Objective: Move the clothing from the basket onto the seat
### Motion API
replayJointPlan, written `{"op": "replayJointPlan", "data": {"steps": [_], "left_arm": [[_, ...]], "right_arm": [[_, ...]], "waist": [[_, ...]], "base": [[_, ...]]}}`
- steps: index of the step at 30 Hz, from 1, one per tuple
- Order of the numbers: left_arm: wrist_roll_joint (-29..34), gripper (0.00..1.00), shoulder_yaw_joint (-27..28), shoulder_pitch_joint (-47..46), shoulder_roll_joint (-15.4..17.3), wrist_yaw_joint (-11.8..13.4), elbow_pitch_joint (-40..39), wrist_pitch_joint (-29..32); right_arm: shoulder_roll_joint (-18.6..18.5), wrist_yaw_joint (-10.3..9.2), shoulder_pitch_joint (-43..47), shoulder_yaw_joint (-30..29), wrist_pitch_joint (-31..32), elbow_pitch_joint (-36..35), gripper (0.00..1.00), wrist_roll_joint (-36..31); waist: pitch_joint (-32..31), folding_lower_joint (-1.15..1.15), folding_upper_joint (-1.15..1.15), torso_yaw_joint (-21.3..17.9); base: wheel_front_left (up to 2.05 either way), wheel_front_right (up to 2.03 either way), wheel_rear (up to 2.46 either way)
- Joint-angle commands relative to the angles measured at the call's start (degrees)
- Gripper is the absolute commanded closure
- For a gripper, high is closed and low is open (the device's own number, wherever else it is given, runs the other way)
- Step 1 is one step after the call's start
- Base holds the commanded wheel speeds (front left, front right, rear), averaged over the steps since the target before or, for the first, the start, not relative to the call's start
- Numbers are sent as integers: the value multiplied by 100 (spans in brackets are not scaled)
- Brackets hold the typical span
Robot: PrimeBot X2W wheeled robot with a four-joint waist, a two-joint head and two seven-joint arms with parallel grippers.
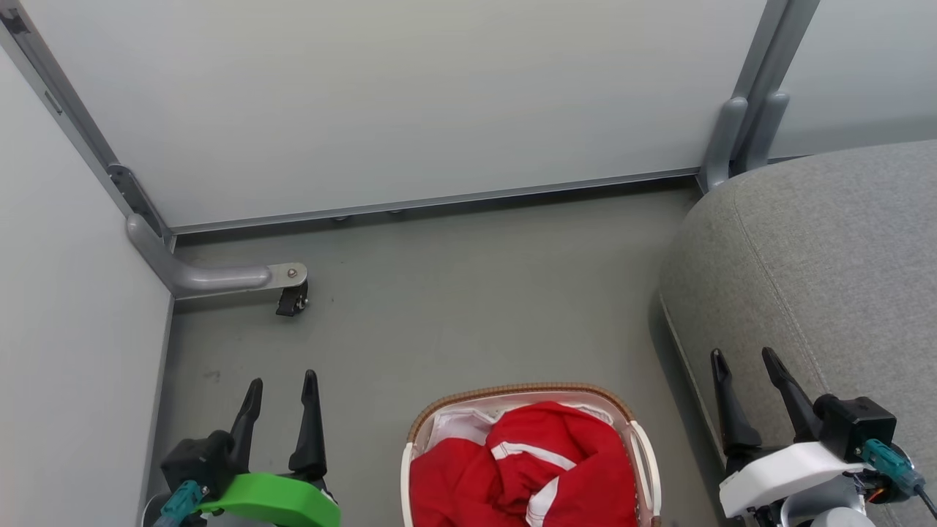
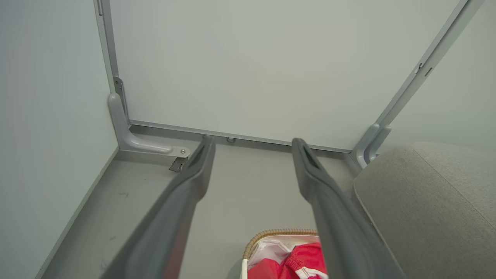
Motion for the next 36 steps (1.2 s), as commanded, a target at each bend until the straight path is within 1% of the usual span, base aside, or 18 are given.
{"op": "replayJointPlan", "data": {"steps": [1,16,36], "left_arm": [[98,0,-23,47,36,10,18,-52],[613,0,-120,81,42,52,96,-203],[558,0,-136,34,41,46,151,-183]], "right_arm": [[-36,2,58,6,-65,-23,0,-143],[-44,2,109,40,-210,12,0,-702],[-43,1,65,28,-206,20,0,-684]], "waist": [[4,0,0,2],[38,0,0,26],[38,0,0,23]], "base": [[0,0,0],[0,0,0],[0,0,0]]}}
